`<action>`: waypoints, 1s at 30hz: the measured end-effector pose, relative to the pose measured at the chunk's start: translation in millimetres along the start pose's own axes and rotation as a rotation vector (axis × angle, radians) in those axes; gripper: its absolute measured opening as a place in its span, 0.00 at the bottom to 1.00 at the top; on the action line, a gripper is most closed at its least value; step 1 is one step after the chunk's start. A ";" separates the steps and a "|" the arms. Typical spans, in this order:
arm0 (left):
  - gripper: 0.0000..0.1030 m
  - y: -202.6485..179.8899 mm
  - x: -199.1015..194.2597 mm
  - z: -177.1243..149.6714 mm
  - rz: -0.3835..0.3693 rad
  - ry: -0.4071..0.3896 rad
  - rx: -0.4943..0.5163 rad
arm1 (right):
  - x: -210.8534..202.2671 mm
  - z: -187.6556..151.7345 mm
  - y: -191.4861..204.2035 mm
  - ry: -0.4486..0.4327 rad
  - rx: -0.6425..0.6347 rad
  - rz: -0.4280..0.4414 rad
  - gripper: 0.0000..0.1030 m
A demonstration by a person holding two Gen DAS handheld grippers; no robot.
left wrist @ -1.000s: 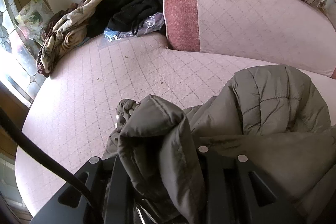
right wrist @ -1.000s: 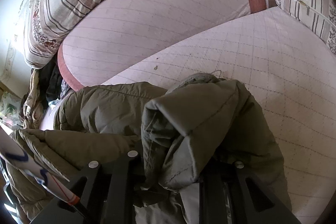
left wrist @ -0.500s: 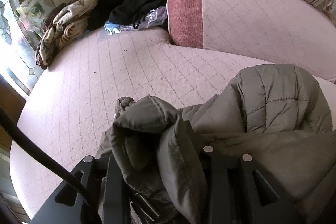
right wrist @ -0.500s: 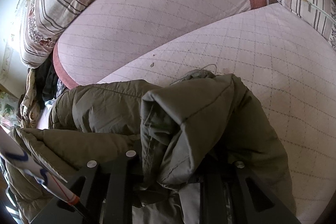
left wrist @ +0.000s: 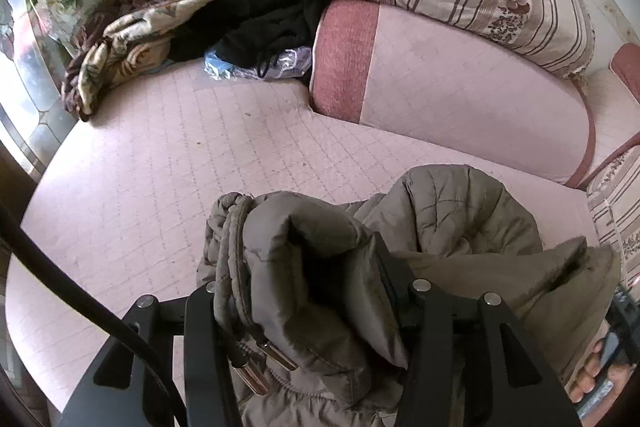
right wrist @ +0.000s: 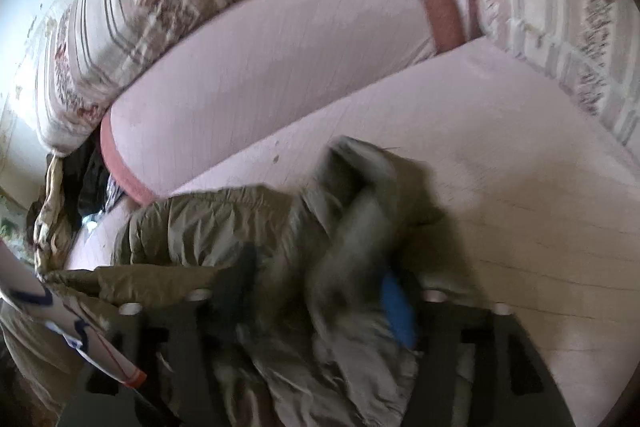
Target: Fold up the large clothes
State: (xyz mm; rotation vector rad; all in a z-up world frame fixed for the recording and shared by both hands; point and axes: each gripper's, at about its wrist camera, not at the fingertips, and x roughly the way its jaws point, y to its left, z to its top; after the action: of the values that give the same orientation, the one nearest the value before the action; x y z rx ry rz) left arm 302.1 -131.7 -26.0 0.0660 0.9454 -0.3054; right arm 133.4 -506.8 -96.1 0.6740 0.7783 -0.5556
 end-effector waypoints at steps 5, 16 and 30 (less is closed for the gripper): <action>0.48 5.5 -13.1 1.6 -0.039 0.000 -0.057 | -47.4 2.0 5.3 -0.079 -0.040 0.005 0.79; 0.56 35.1 -11.5 3.2 -0.274 0.063 -0.249 | -90.6 -75.2 104.8 -0.060 -0.416 0.256 0.64; 0.66 57.3 -23.9 7.5 -0.304 -0.002 -0.255 | 34.3 -66.0 126.7 0.028 -0.357 0.020 0.60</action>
State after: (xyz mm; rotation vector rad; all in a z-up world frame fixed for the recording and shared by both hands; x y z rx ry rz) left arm 311.3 -73.0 -6.8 -0.3143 0.9862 -0.4621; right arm 209.3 -382.5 -114.9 0.3600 0.8696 -0.3765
